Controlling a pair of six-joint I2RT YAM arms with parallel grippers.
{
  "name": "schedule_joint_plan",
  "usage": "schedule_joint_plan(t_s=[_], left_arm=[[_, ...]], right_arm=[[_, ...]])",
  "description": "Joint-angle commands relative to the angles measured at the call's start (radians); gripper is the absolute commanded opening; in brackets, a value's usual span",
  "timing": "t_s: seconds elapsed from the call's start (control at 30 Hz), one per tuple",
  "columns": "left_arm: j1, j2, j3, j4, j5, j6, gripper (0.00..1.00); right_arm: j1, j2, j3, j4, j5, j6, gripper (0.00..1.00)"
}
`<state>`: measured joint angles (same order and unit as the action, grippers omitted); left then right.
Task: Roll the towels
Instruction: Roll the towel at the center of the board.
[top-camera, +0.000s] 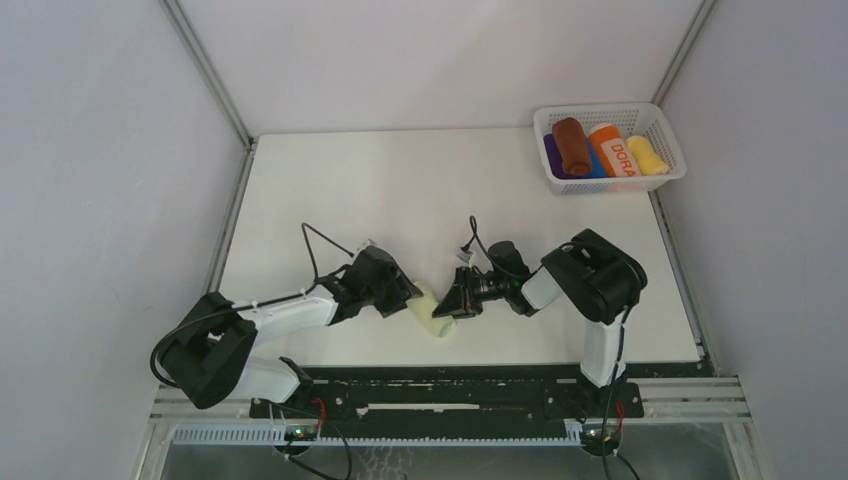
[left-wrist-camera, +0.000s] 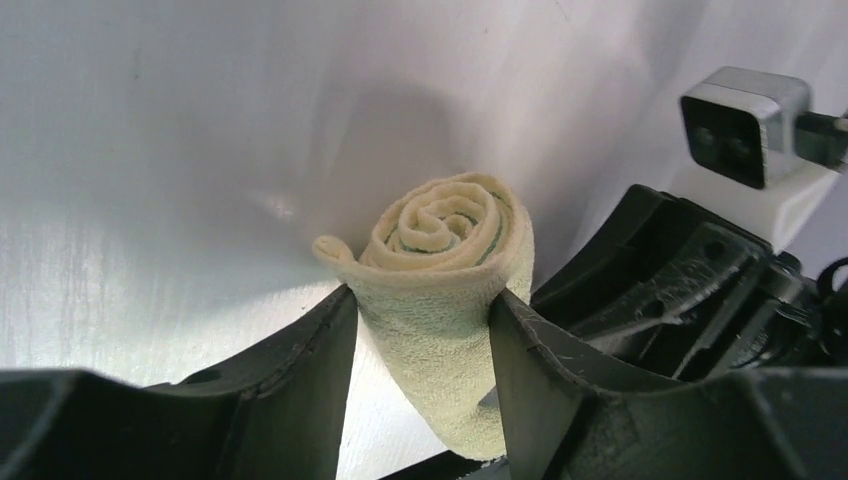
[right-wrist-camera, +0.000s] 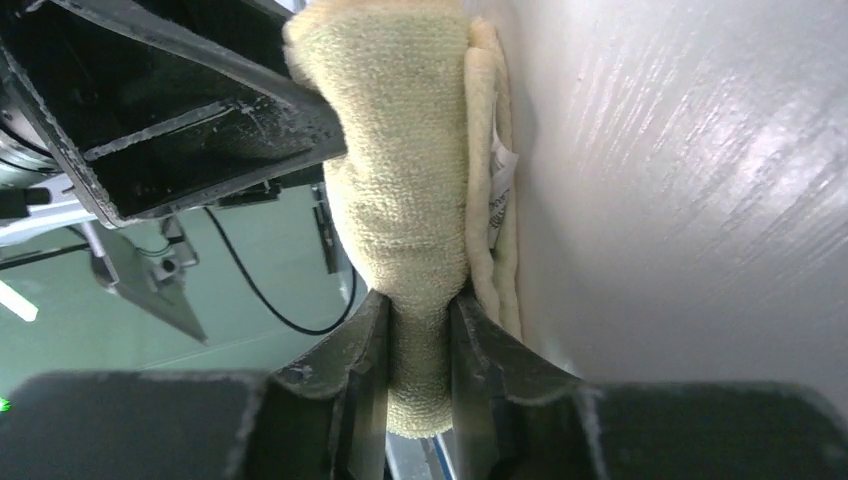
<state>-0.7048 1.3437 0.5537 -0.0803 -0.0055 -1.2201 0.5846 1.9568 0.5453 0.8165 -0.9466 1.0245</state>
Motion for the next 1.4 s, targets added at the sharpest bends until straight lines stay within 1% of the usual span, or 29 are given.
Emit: schedule_joint_plan(t_s=[0.0, 0.03, 0.13, 0.27, 0.4, 0.5, 0.57, 0.63, 0.7, 0.83, 0.97, 1.17, 1.37], left_arm=[[-0.004, 0.027, 0.013, 0.003, 0.003, 0.010, 0.54], [-0.005, 0.028, 0.005, 0.004, 0.001, 0.007, 0.54], [-0.007, 0.025, -0.019, 0.016, -0.004, -0.001, 0.53], [-0.008, 0.018, -0.033, 0.023, -0.006, -0.001, 0.53], [-0.009, 0.014, -0.035, 0.022, -0.010, 0.002, 0.52], [-0.009, 0.013, -0.036, 0.023, -0.011, 0.003, 0.52], [-0.010, 0.012, -0.041, 0.028, -0.010, 0.003, 0.52], [-0.010, 0.012, -0.046, 0.033, -0.010, 0.001, 0.52], [-0.011, 0.010, -0.053, 0.038, -0.008, 0.000, 0.52], [-0.012, 0.008, -0.062, 0.047, -0.008, -0.001, 0.52], [-0.012, 0.009, -0.065, 0.056, -0.007, -0.003, 0.52], [-0.013, 0.021, -0.071, 0.074, 0.002, -0.007, 0.52], [-0.013, 0.028, -0.080, 0.091, 0.006, -0.016, 0.52]], right_arm=[[0.034, -0.117, 0.017, -0.368, 0.151, -0.243, 0.28], [0.051, -0.165, 0.038, -0.478, 0.188, -0.291, 0.31], [0.109, -0.296, 0.119, -0.722, 0.354, -0.429, 0.43], [0.207, -0.425, 0.230, -0.971, 0.605, -0.582, 0.50], [0.325, -0.470, 0.340, -1.137, 0.899, -0.673, 0.57], [0.408, -0.455, 0.403, -1.201, 1.041, -0.706, 0.65], [0.445, -0.424, 0.444, -1.231, 1.098, -0.717, 0.71], [0.471, -0.376, 0.484, -1.258, 1.142, -0.719, 0.75], [0.501, -0.325, 0.527, -1.289, 1.196, -0.715, 0.77], [0.549, -0.236, 0.577, -1.301, 1.248, -0.717, 0.77], [0.570, -0.168, 0.607, -1.316, 1.301, -0.707, 0.76], [0.567, -0.119, 0.608, -1.316, 1.260, -0.699, 0.69], [0.566, -0.120, 0.596, -1.304, 1.170, -0.700, 0.68]])
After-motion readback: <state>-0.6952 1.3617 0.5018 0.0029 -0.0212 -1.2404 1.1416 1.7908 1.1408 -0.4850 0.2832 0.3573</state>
